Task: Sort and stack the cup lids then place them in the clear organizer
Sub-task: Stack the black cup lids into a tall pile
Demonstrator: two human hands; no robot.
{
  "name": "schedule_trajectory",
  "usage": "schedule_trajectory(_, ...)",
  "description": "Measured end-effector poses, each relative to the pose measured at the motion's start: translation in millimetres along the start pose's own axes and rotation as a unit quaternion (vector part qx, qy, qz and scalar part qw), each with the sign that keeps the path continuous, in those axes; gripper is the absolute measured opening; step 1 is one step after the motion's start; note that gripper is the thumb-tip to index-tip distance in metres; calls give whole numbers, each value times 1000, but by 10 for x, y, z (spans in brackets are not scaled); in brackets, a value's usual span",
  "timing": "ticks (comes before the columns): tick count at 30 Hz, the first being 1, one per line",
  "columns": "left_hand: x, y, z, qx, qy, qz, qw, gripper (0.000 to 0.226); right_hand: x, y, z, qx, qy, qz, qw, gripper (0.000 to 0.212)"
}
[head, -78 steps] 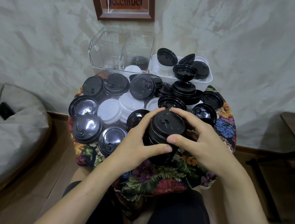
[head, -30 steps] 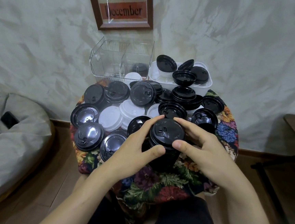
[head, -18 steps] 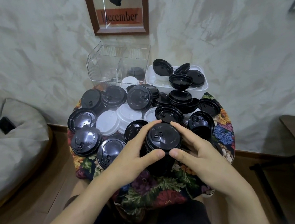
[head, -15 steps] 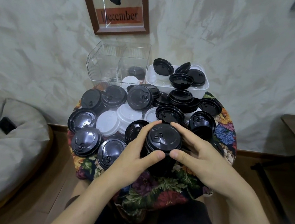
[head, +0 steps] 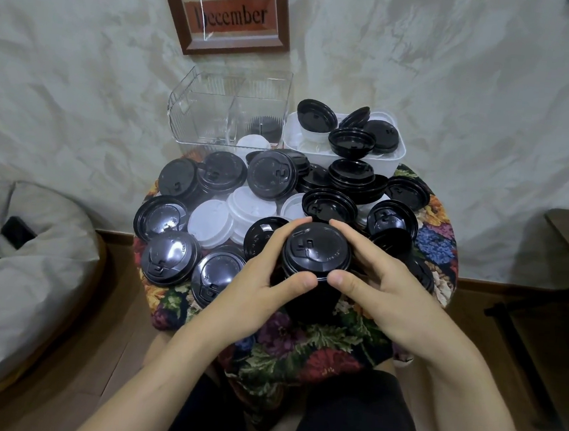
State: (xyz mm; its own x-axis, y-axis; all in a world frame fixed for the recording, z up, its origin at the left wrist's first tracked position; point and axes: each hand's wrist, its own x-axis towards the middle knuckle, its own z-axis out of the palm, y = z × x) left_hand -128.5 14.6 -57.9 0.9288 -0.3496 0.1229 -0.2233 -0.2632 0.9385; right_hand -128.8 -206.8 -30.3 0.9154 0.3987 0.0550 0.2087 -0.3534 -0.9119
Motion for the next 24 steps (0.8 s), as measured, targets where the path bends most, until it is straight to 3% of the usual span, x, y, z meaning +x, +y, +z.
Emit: schedule_trajectory(24,52,-53,29,-8,-19,-10,1000,72,20,60,-57,-2,-23,4,1000,65)
